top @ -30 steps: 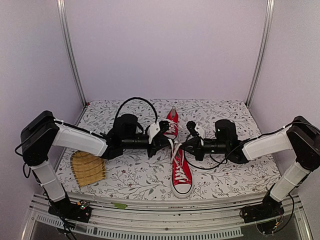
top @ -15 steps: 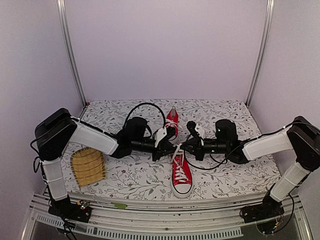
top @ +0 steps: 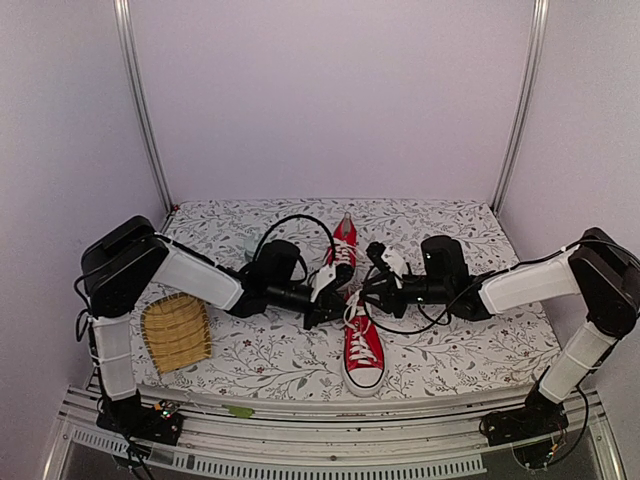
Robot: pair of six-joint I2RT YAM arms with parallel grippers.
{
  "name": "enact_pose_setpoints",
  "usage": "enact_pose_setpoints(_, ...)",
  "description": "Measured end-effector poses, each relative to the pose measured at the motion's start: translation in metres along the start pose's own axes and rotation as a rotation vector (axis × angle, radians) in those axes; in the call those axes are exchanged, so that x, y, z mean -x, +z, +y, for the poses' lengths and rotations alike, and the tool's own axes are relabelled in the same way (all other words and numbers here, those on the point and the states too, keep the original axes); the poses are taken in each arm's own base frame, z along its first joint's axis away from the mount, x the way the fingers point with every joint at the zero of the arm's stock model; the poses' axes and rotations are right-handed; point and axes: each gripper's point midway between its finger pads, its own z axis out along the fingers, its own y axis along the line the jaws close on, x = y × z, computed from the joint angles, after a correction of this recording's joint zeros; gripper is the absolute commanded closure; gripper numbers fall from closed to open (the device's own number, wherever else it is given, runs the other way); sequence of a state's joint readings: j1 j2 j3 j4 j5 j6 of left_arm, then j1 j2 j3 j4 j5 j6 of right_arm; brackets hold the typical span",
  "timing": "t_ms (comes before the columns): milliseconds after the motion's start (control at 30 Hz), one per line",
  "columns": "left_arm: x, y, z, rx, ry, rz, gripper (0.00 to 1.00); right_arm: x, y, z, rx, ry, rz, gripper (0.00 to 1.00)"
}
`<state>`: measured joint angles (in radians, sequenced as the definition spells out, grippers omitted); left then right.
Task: Tie the shoes
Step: Cross the shoelace.
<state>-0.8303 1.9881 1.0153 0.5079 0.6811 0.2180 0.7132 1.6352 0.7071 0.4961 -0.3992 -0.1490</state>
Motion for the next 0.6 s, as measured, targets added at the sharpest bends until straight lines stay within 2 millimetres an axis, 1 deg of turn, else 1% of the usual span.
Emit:
enact_pose_setpoints(133,-0.013,-0.001,0.004,0.003,-0.028,0.029,1.00,-0.008,0.002,-0.003,-0.006,-0.022,0.063,0.64)
enact_pose_setpoints(267,-0.013,-0.002,0.005,-0.001,-0.032,0.027,1.00,-0.016,0.002,-0.002,-0.001,-0.046,0.121,0.62)
enact_pose_setpoints(400,-0.012,-0.003,0.005,-0.010,-0.033,0.024,1.00,-0.026,-0.006,0.002,0.014,-0.071,0.182,0.60)
enact_pose_setpoints(533,-0.012,-0.003,0.005,-0.009,-0.034,0.023,1.00,-0.026,-0.013,0.006,0.027,-0.103,0.215,0.61)
enact_pose_setpoints(600,-0.012,-0.003,0.006,-0.009,-0.033,0.022,1.00,-0.024,-0.017,0.007,0.031,-0.123,0.216,0.64)
